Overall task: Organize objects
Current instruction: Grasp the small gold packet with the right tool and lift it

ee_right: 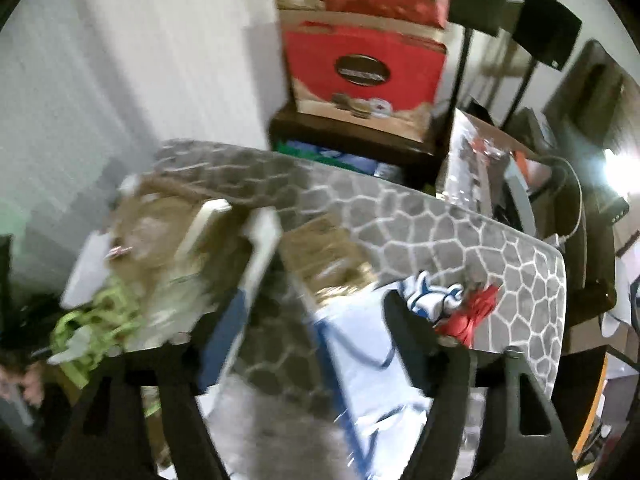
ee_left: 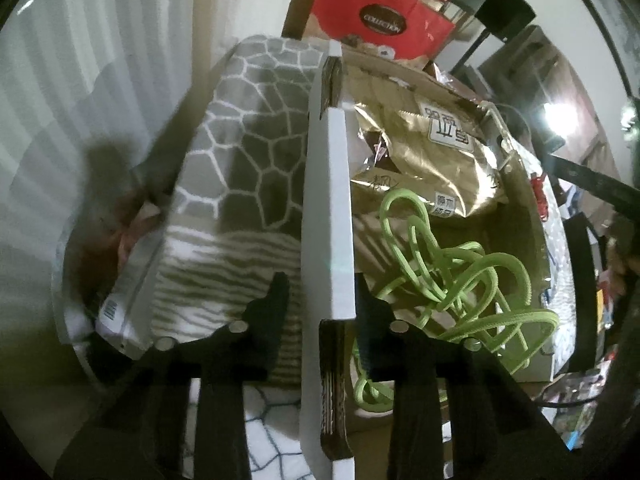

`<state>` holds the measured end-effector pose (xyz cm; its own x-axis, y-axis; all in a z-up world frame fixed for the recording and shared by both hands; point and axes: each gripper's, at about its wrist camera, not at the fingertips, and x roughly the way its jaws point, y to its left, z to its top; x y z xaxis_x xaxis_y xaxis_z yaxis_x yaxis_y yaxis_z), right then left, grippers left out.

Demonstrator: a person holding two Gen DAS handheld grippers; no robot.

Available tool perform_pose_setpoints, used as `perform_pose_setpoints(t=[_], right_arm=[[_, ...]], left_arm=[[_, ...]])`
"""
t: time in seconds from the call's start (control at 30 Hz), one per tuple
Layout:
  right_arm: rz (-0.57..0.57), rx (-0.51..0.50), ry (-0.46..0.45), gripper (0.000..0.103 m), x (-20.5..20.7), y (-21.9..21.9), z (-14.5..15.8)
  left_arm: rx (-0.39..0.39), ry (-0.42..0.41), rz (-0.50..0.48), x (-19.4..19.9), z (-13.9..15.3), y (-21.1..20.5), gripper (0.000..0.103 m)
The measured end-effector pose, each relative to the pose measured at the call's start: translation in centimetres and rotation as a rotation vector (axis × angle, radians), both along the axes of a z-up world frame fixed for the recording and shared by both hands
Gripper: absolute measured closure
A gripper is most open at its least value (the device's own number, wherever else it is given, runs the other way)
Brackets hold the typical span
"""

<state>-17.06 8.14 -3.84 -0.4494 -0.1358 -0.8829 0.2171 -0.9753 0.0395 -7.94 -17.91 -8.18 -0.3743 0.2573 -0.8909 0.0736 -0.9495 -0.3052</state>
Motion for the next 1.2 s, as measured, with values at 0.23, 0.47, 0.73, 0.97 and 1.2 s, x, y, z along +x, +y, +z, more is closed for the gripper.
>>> perform_pose_setpoints(t=[0.23,0.47,0.73,0.97,1.2], right_arm=[[0.052,0.070,-0.021,0.023,-3.1,-0.9,-3.8],[0.064,0.054,-0.045,0.040,-3.6,-0.4,-4.7],[0.031,0.013,-0.044,0.087,-2.9,0.9,-3.8],[0.026,-0.018,-0.004,0.089,-1.2,1.4,-0.8],[0.067,-0.071,0.033,0.089,3.3,0.6,3.5]], left_arm=[[-0.001,-0.010,0.013,-0.1,-0.6,0.0,0.086],[-0.001,-0.011,0.025,-0.3,-0.5,0.1,0.087],[0.000,-0.014,0.027,-0.4,-0.5,0.0,0.086],[0.021,-0.018,0.029,-0.4,-0.7,-0.2,0.086],[0.027,-0.020,0.026,-0.5,-0.8,-0.3,0.085]])
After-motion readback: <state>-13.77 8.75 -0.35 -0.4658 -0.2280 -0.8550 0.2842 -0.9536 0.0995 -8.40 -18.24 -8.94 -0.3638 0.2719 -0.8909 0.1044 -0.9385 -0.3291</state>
